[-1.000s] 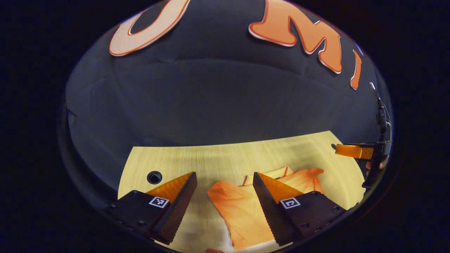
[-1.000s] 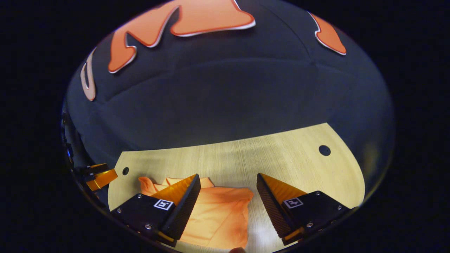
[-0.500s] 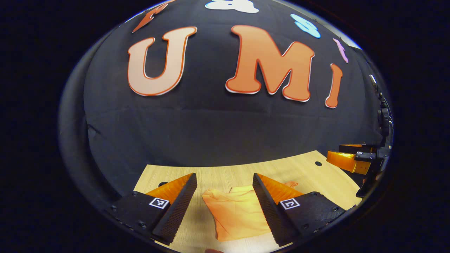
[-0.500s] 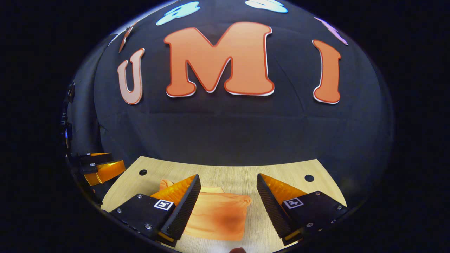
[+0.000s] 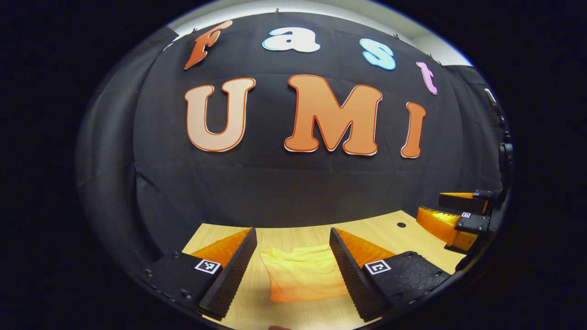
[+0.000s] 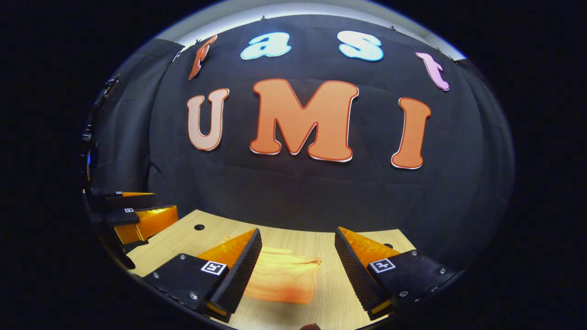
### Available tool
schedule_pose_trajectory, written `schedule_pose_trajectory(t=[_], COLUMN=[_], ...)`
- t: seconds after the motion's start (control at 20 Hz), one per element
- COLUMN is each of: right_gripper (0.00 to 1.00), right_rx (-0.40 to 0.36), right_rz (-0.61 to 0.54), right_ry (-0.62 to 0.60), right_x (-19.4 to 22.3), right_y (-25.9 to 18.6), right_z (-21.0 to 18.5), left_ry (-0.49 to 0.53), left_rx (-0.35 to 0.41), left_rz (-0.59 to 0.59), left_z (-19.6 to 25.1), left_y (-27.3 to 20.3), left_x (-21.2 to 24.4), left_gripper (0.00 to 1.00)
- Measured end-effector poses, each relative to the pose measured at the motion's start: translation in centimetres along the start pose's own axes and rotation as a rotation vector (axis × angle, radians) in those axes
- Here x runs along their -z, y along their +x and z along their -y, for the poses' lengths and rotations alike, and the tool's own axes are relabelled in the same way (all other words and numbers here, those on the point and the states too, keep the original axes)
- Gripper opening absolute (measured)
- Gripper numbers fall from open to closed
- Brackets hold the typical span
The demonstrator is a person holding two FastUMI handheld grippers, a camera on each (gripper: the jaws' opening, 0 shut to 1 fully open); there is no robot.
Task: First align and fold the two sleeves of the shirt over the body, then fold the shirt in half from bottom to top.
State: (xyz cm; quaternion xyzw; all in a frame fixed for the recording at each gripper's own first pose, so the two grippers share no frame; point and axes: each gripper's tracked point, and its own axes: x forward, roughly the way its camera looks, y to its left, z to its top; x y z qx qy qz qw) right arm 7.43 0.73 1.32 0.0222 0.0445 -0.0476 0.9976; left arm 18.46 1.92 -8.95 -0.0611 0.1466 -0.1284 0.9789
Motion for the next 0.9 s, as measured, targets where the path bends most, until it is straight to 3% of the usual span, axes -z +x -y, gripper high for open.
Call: schedule_pose_trajectory(t=[0.45,0.9], right_gripper=[0.97,0.96], right_rx=[-0.040,-0.087], right_rz=[0.083,0.091], right_ry=[0.033,-0.007], right_x=[0.2,1.7], right_y=[-5.2,-8.5], right_z=[0.6,-0.2], left_ry=[0.043,0.078], left_rx=[-0.071,-0.123], left_rz=[0.154,0.162], left_z=[1.9,3.6], left_y=[-8.6,-13.5], left_x=[-1.3,0.7], left_gripper=[0.97,0.97])
